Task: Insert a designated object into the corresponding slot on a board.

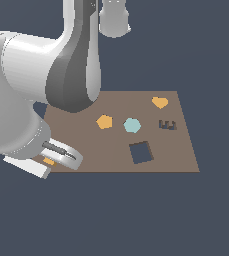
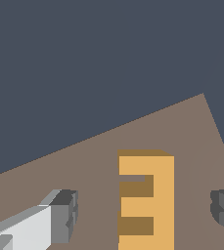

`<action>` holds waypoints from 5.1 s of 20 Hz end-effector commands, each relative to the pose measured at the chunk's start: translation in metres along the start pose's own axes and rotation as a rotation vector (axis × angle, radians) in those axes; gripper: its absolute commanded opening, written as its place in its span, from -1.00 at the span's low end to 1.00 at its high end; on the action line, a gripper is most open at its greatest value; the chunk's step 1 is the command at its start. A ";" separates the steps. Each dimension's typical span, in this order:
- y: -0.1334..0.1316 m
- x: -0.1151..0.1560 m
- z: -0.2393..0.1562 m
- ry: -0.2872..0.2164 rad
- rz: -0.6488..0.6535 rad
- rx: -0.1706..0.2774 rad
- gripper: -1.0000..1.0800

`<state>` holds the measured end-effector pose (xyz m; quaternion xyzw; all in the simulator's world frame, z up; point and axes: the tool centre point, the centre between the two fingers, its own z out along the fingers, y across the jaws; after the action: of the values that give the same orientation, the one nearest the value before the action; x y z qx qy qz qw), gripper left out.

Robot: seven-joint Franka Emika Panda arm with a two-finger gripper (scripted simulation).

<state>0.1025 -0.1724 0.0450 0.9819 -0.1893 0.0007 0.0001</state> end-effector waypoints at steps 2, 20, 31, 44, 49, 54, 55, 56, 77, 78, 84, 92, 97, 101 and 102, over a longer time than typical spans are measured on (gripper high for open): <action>0.000 0.000 0.011 -0.001 0.001 0.000 0.92; 0.000 0.000 0.010 -0.001 0.001 0.000 -1.00; -0.024 0.005 0.012 -0.002 -0.107 0.000 -1.00; -0.114 0.001 0.010 -0.001 -0.491 -0.001 -1.00; -0.147 -0.010 0.009 -0.001 -0.639 -0.001 -1.00; -0.179 -0.025 0.009 -0.001 -0.789 -0.001 -1.00; -0.185 -0.029 0.008 -0.001 -0.820 -0.001 -1.00; -0.191 -0.033 0.008 -0.001 -0.851 -0.001 -1.00; -0.284 -0.174 0.005 0.000 -1.572 -0.001 -1.00; -0.286 -0.180 0.005 0.000 -1.598 -0.001 -1.00; -0.289 -0.209 0.005 0.000 -1.717 -0.001 -1.00; -0.288 -0.226 0.005 -0.001 -1.793 -0.001 -1.00; -0.288 -0.227 0.006 -0.001 -1.794 -0.001 -1.00; -0.287 -0.227 0.014 -0.001 -1.796 -0.001 -1.00; -0.288 -0.227 0.015 -0.001 -1.797 -0.001 -1.00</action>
<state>-0.0014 0.1790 0.0318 0.7599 0.6500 -0.0004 0.0008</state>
